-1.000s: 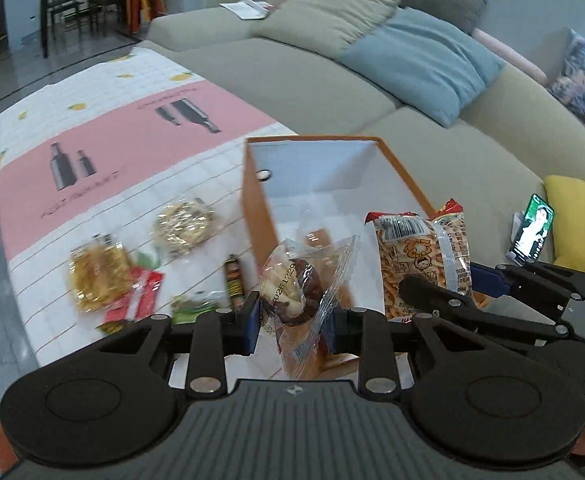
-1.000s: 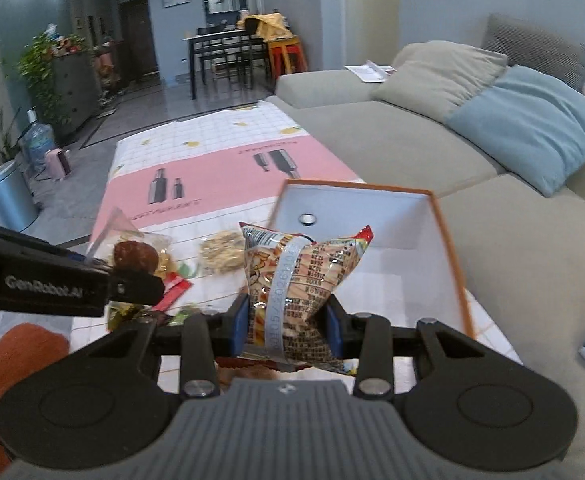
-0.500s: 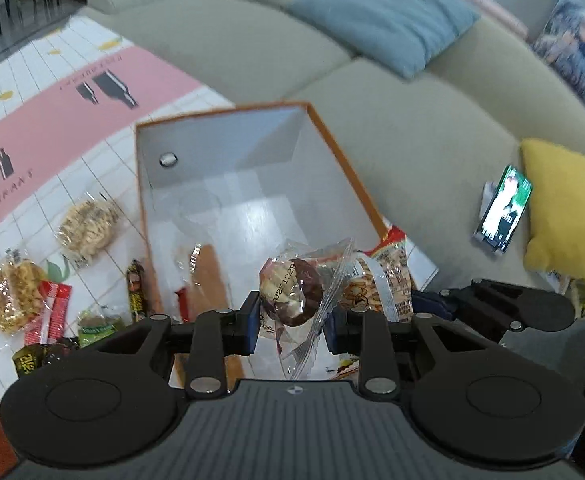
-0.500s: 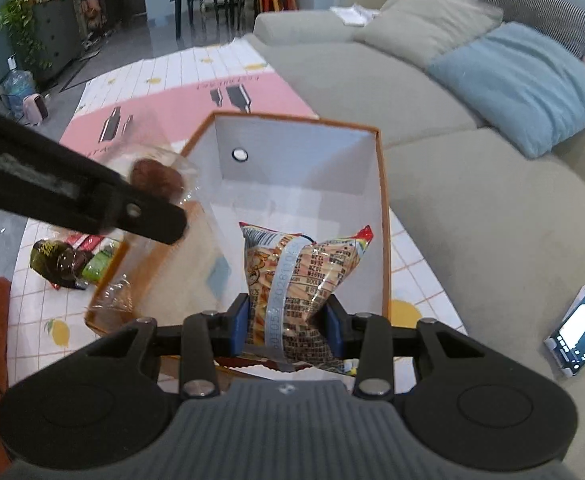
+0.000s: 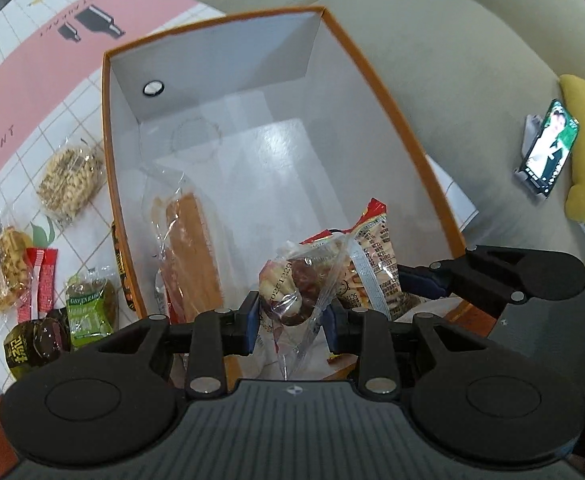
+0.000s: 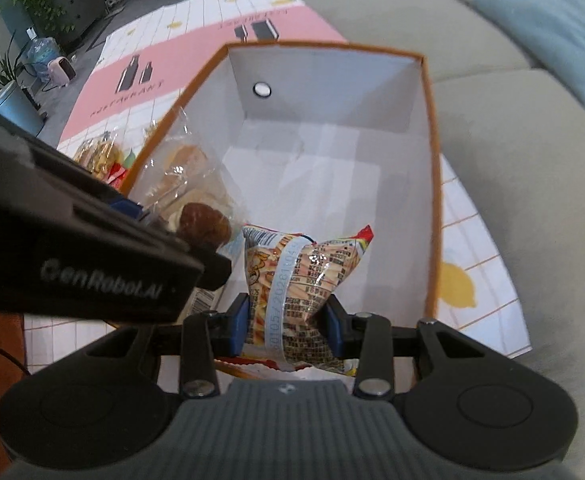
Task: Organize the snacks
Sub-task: 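Carry both bags into the orange box and open both grippers, then withdraw both tools from the box back over the snacks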
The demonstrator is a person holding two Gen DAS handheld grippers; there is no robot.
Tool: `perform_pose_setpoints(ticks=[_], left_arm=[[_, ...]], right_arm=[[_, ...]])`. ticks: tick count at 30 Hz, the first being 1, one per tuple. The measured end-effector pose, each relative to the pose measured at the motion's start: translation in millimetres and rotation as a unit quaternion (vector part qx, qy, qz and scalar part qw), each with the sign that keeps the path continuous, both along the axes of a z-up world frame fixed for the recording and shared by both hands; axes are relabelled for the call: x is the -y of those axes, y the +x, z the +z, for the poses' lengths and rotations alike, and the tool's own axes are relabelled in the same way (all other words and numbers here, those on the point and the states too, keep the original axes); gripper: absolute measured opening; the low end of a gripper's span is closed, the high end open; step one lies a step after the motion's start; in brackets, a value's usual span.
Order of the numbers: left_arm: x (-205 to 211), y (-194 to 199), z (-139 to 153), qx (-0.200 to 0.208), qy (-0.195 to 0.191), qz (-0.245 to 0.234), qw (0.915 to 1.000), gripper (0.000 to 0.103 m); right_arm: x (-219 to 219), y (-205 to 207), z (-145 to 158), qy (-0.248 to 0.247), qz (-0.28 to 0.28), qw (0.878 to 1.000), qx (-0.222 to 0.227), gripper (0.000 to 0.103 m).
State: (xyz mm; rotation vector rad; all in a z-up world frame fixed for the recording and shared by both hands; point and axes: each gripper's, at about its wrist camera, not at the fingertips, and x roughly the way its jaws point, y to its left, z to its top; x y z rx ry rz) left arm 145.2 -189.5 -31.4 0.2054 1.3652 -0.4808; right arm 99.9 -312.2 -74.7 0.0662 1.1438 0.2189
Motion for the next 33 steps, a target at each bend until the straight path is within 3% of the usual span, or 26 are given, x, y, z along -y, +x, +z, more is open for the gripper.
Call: perform_pose_setpoints(ticks=[14,23,33], left_arm=[[8.3,5.2,-15.2,-0.020,0.024,-0.004,0.9995,0.036],[0.5,1.7,-3.9,-0.008,0.007,0.002,0.9999,0.048],[-14.9,-12.1,24.4,0.028,-0.013,0.011,0.9995,0.050]], right_arm=[[-5.0,18.4,-23.0,0.002,-0.009,0.998,-0.068,0.038],[-5.2,17.8,-19.2,0.008,-0.024,0.997,-0.070,0.044],[-7.8,7.9,2.2,-0.013,-0.049,0.997,-0.049,0.058]])
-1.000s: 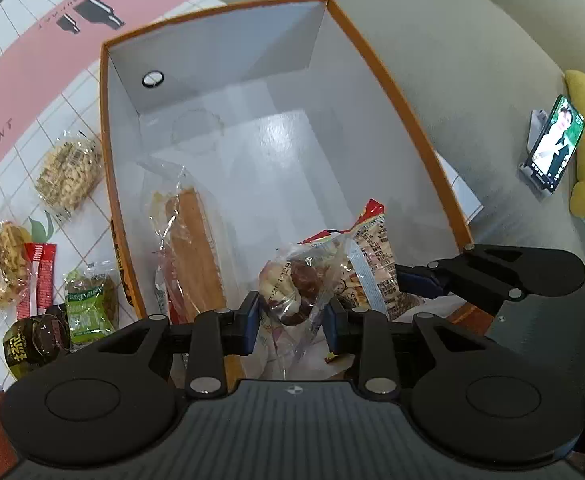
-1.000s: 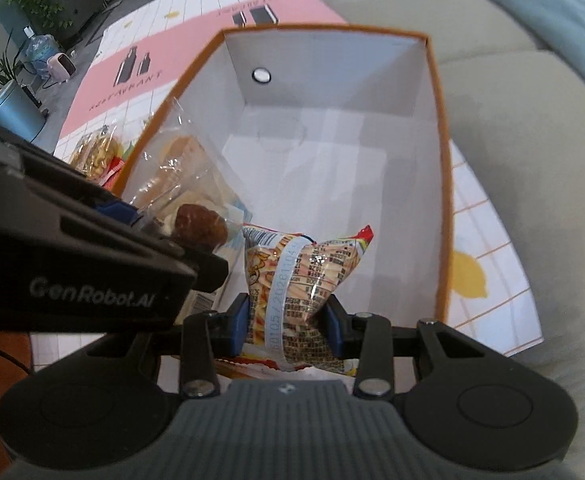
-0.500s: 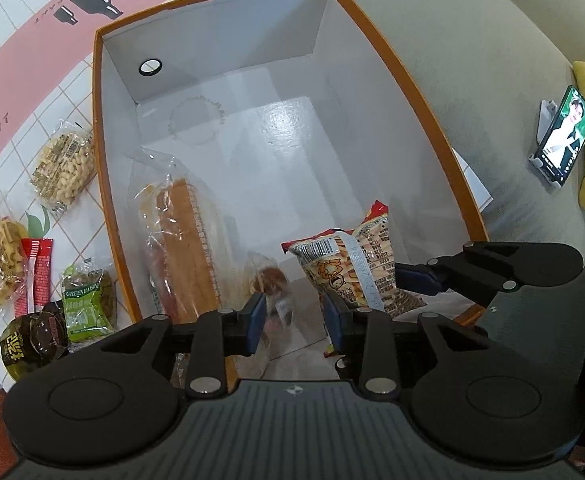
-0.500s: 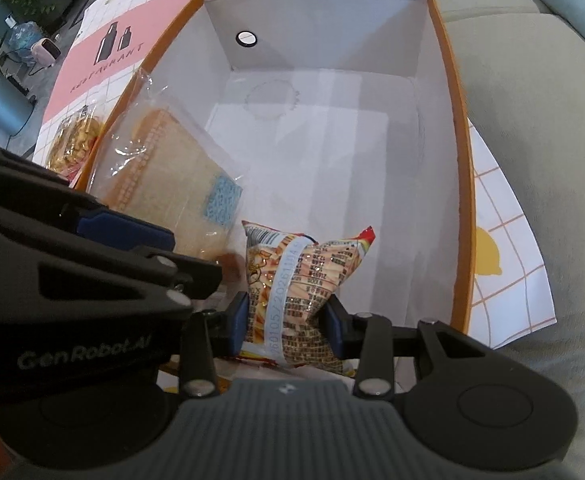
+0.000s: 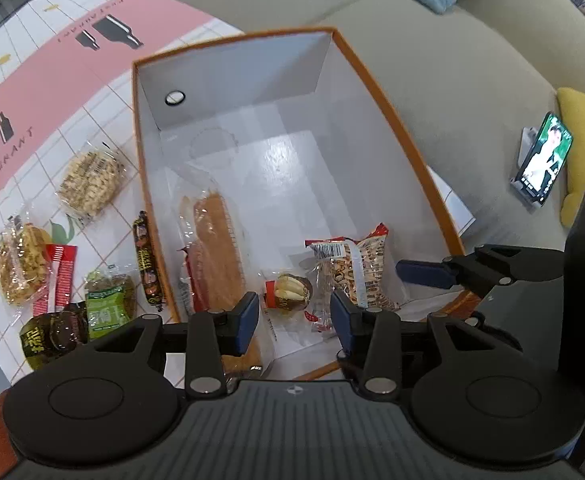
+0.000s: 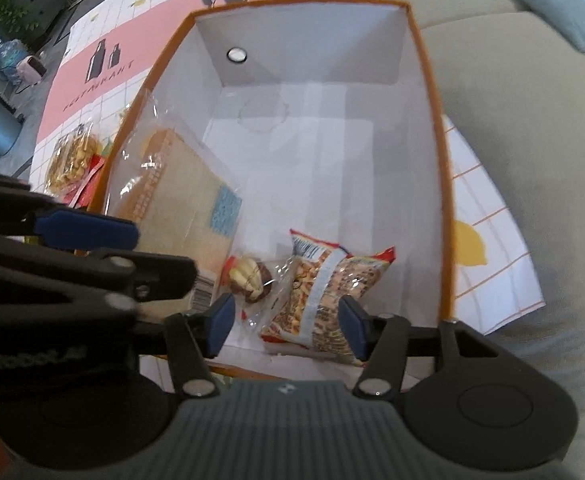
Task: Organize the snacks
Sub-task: 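Withdraw both tools from the box back over the snacks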
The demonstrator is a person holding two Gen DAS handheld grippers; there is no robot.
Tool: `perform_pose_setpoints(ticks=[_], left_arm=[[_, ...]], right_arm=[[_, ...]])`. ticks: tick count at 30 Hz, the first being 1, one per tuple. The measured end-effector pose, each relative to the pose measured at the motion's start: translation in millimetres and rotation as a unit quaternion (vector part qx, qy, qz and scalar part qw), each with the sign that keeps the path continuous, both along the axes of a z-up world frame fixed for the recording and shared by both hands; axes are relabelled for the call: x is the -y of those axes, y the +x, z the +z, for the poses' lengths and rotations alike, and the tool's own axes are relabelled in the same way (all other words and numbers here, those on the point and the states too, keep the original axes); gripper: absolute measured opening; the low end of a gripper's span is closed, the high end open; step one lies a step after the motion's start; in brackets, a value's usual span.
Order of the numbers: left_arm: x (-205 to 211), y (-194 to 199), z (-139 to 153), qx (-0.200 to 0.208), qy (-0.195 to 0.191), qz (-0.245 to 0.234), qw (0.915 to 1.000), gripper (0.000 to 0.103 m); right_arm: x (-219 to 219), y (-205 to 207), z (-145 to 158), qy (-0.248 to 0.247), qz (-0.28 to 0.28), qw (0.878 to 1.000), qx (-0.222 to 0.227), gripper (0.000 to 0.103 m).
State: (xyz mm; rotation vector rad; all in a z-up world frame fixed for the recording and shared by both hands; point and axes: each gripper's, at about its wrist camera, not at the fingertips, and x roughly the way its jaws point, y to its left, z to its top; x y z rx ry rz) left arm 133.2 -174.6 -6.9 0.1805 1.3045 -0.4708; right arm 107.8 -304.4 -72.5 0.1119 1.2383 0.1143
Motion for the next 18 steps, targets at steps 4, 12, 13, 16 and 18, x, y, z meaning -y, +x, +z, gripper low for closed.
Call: perform_pose_setpoints(ticks=[4,12,13,16,18], left_arm=[[-8.2,-9.9,16.7,0.029,-0.009,0.002,0.9995,0.050],[-42.1,-37.9,55.1,0.118,-0.023,0.029,0.9923,0.051],[-48.3,-42.9,59.5,0.133,-0.026,0.034,0.9901,0.051],[-68.0,-55.2,67.2,0.168,-0.033,0.050,0.9841,0.053],[-83.1,-60.1,68.4,0.175,-0.046,0.061,0.9816,0.053]], right_arm=[[-3.1,-8.8,19.3,-0.022,-0.006,0.999,0.030,0.059],[-21.6,-38.8,61.4,-0.020,-0.044,0.990,0.133,0.059],[-26.0,-43.9,66.1,-0.019,-0.050,0.988,0.147,0.059],[-43.0,-59.1,78.3,-0.019,-0.064,0.978,0.196,0.059],[-55.6,-68.5,84.4,-0.014,-0.072,0.971,0.228,0.059]])
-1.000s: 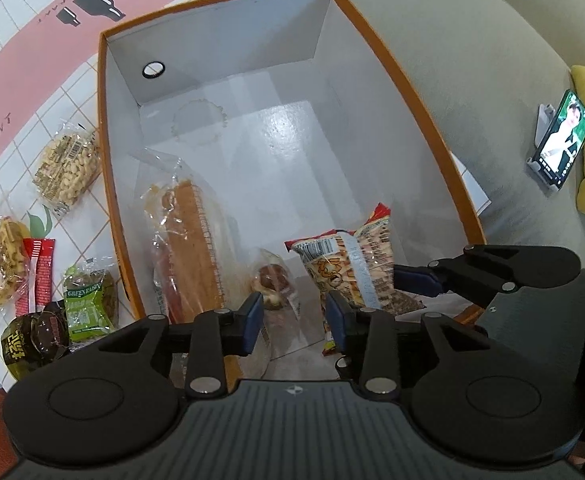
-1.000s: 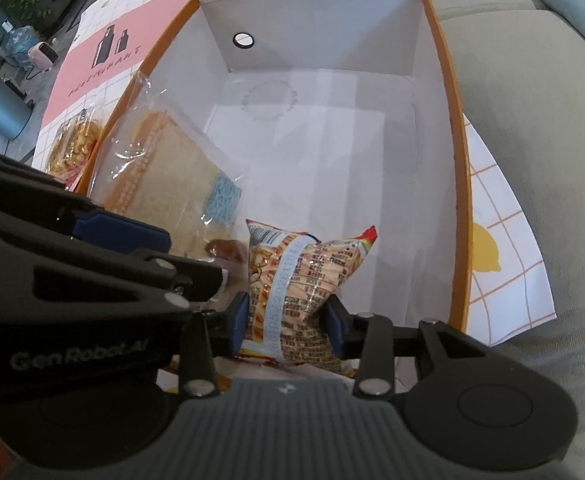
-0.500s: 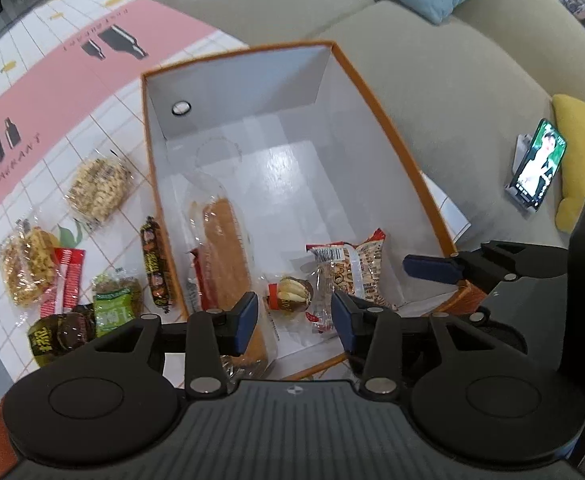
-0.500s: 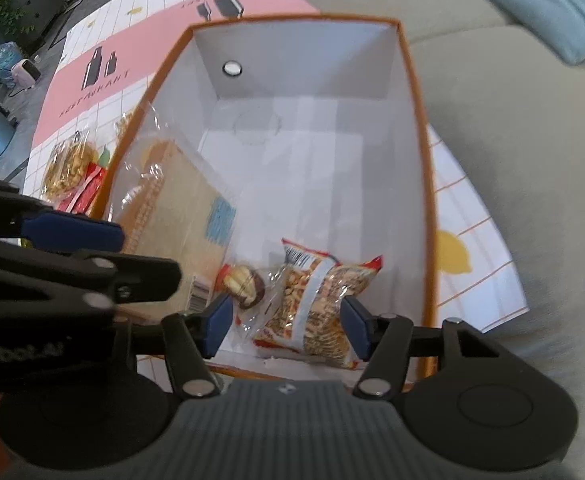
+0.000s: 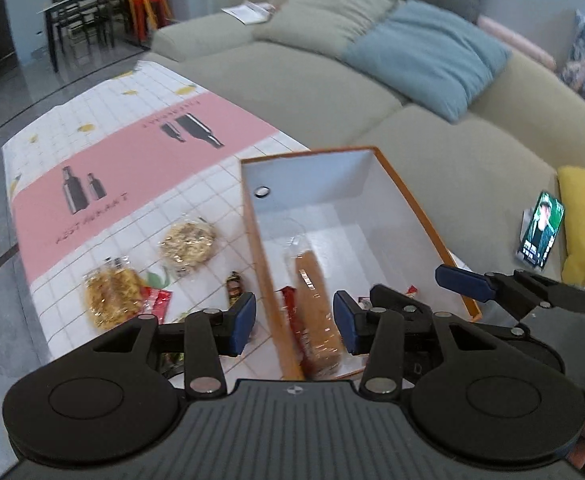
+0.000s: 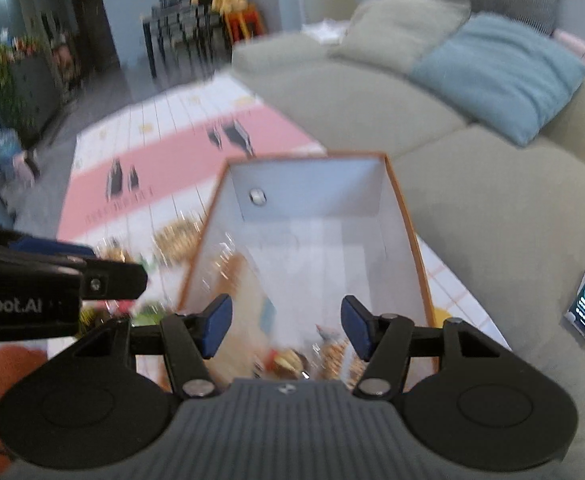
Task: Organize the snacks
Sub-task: 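Withdraw both tools from the box back over the snacks, then move the left tool toward the yellow noodle snack bag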
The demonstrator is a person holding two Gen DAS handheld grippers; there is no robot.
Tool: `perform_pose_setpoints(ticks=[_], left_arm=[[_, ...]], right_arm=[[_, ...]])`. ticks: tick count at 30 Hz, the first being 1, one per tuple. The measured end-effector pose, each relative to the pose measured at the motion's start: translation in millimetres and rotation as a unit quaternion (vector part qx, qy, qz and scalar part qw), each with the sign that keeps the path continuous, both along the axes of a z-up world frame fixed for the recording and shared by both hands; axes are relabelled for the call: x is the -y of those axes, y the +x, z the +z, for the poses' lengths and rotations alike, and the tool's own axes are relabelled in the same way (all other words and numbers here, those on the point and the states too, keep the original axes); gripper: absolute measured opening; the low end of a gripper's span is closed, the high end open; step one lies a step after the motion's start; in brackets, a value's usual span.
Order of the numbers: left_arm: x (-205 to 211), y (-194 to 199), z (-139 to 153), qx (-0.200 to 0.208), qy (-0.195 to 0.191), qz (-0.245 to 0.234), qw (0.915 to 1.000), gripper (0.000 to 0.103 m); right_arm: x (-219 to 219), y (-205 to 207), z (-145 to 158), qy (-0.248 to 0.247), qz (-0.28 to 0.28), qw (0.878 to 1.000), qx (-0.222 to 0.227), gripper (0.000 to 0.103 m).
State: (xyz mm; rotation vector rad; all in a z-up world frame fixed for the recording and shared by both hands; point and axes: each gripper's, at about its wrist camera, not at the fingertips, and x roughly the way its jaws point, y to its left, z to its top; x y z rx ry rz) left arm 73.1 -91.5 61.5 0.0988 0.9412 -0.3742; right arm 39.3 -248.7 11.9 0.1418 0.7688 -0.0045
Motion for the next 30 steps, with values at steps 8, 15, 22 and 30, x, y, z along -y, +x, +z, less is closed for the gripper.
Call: perform_pose_setpoints(ticks=[8,15,22,30], left_arm=[[-62.5,-16.5,-8.1,0.026,-0.011,0.029,0.9992,0.056],[-115.0,-17.0,-42.4,-0.002,0.027,0.082,0.9962,0.056],[-150.5,-12.2,-75.0,-0.032,0.022,0.105,0.9937,0.055],[-162.6,10.7,-98.0,-0.060,-0.021,0.110,0.9919,0.055]], right_arm=[[-62.9,-26.0,-3.3,-0.008,0.038,0.995,0.097,0.059],[-107.3,-22.1,-27.7,-0.003,0.097,0.993,0.065,0.059],[-139.7,-6.1,-52.8,-0.021,0.151,0.988,0.036,0.046],[-162.3,20.5,-84.9,-0.079,0.194,0.978,-0.009,0.045]])
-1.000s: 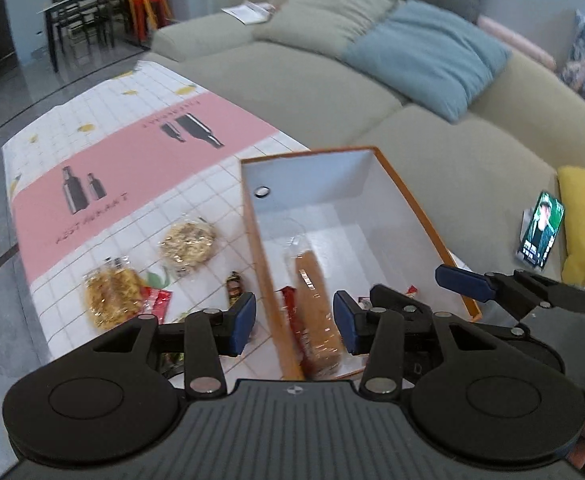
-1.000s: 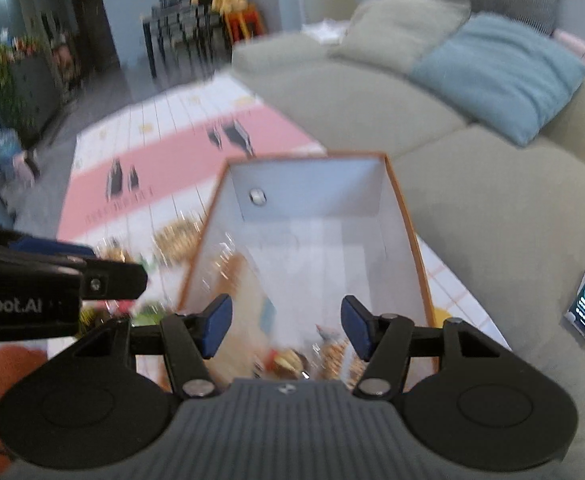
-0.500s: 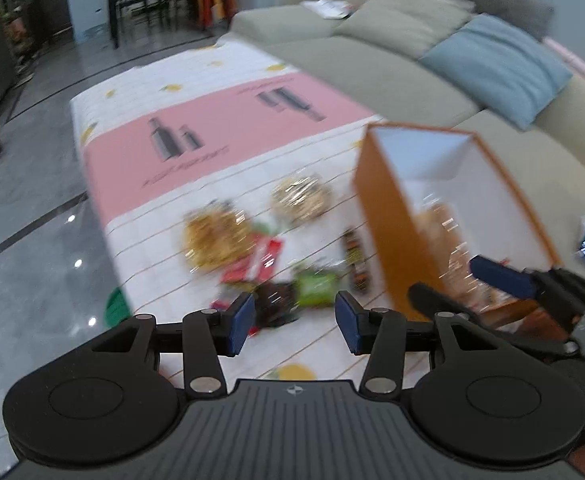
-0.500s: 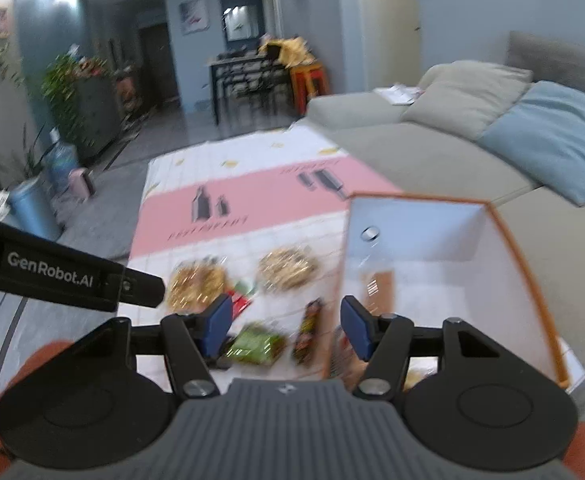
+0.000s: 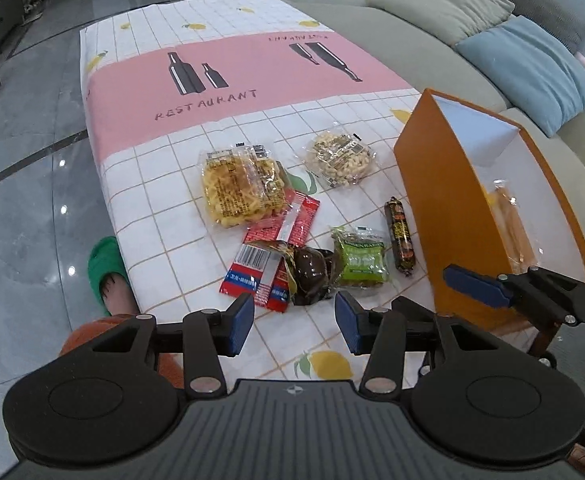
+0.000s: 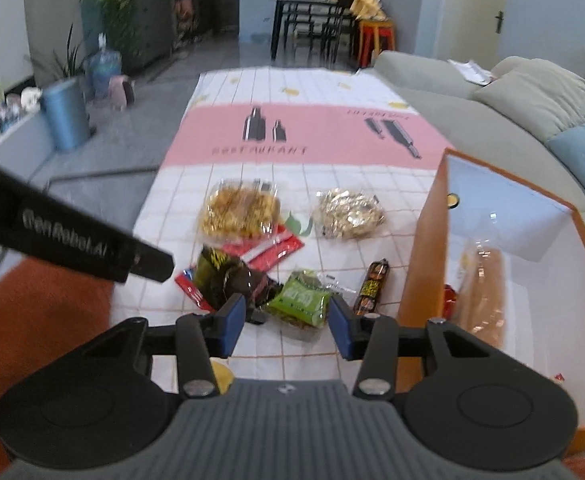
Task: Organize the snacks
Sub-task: 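Move the left tool toward the yellow noodle snack bag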
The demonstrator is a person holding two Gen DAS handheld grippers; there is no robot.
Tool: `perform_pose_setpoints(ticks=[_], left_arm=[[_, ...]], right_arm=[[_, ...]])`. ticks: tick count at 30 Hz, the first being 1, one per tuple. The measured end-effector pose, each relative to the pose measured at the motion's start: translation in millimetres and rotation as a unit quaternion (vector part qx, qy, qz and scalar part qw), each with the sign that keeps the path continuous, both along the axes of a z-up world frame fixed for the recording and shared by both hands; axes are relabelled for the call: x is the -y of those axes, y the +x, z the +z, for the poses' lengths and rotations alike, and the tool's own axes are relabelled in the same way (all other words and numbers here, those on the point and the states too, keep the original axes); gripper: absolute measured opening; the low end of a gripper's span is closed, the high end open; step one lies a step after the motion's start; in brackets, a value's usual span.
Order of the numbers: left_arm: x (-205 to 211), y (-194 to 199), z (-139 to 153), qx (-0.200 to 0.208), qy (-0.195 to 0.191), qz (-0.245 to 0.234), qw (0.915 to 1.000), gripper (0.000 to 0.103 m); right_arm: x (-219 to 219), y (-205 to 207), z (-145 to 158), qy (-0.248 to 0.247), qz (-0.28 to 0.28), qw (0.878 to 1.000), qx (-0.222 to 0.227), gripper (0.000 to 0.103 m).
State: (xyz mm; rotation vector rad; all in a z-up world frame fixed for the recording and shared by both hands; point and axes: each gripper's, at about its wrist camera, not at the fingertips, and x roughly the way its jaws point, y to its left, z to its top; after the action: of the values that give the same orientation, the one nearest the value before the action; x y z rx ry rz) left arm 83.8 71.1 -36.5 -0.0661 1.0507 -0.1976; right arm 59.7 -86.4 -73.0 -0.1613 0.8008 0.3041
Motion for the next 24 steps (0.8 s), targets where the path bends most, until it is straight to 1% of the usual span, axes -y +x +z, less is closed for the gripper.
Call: perform_pose_setpoints(ticks=[6,9,10,11,14,16,18,19,20,24], left_arm=[[-4.2,25.7,-8.1,0.002,0.005,0.012,0.9999,0.056],[-10.9,43.3,-11.2,-0.002,0.000,0.027,0.9996,0.057],[-13.8,49.0,-13.0,-0.003,0.000,0.034,0.9994,0.059],[-17.8,54.3,-14.6,-0.003,0.000,0.043,0.9991,0.059],[-29.6,69.8,-21.5,-0.011,0.002,0.066,0.9978,0.059],[-38.7,80.1,-26.9,-0.017,0.006,0.082,0.9965,0.059],[-46.7,89.3,-32.7,-0.022,0.011,0.097,0.9950,0.053],[-50.5,93.6,-36.3,-0.027,0.014,0.104,0.9942,0.047],[-53.4,97.7,-39.9,-0.031,0.012,0.109,0.9935,0.043],[-59.5,110.7,-53.4,-0.043,-0.002,0.123,0.9915,0.041]], right_arm=[[-4.1,28.2,-8.0,-0.006,-0.004,1.000,-0.007,0.045],[-7.4,47.0,-10.6,0.001,-0.020,1.000,-0.012,0.045],[-8.3,54.7,-11.3,0.008,-0.027,0.999,-0.017,0.046],[-9.1,62.3,-11.9,0.018,-0.032,0.999,-0.020,0.047],[-15.4,82.4,-16.2,0.045,-0.038,0.998,-0.032,0.056],[-22.7,95.9,-21.4,0.052,-0.037,0.997,-0.040,0.056],[-29.0,108.7,-26.3,0.058,-0.038,0.996,-0.048,0.056],[-31.3,114.3,-28.9,0.063,-0.041,0.996,-0.052,0.056],[-33.4,120.1,-31.7,0.069,-0.046,0.995,-0.055,0.056],[-39.8,139.1,-41.2,0.090,-0.056,0.992,-0.073,0.056]])
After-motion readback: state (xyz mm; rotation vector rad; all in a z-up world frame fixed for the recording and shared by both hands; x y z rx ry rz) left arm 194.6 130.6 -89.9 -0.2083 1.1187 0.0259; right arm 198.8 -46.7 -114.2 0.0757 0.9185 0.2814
